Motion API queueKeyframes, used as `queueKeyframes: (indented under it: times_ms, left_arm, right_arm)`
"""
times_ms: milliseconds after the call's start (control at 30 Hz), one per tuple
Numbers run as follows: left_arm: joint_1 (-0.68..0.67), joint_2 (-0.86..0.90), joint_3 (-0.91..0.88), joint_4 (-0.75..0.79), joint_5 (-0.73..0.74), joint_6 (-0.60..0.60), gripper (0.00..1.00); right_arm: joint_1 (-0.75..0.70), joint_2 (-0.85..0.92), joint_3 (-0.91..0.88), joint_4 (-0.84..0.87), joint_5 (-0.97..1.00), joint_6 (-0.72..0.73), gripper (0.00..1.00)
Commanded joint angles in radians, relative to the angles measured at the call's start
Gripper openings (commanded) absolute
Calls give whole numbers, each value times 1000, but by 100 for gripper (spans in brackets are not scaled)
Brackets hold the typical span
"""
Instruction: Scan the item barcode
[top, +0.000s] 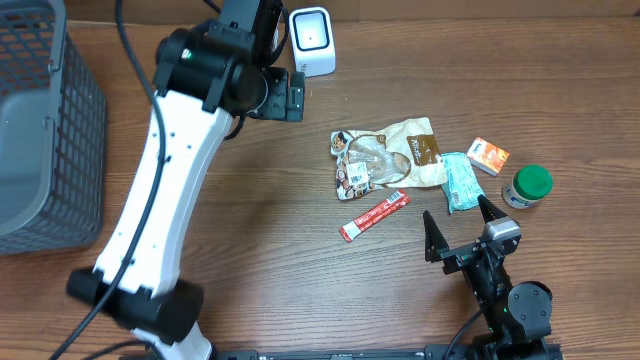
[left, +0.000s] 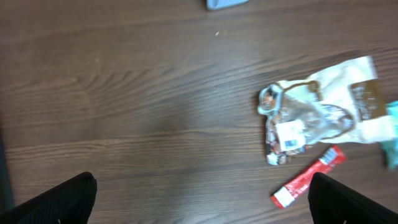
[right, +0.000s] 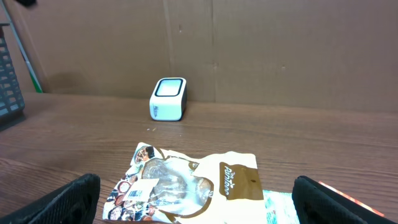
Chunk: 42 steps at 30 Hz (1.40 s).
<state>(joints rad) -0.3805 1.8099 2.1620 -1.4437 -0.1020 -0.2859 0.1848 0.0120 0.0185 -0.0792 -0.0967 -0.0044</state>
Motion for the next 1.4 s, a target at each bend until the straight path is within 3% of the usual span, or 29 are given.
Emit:
queueKeyframes:
  times_ms: [0, 567, 700, 833, 1033, 1233, 1367]
  left_arm:
    - [-13, -147, 6, 1, -9, -10, 100]
    - [34, -531, 1, -139, -18, 1, 100]
    - [124, -593, -82, -179, 7, -10, 99]
    - [192, -695, -289, -122, 37, -11, 100]
    - [253, -892, -700, 212, 129, -10, 100]
    - [272, -1080, -1079, 766, 315, -11, 100]
    - [272, -1166, -1309, 1156, 365, -47, 100]
  right_arm:
    - [4, -9, -11, 3, 5, -4, 100]
    - [4, -9, -11, 3, 5, -4, 100]
    - [4, -9, -11, 3, 5, -4, 100]
    - [4, -9, -11, 3, 5, -4, 100]
    - [4, -9, -11, 3, 5, -4, 100]
    - [4, -9, -11, 3, 5, -4, 100]
    - [4, -9, -11, 3, 5, -4, 100]
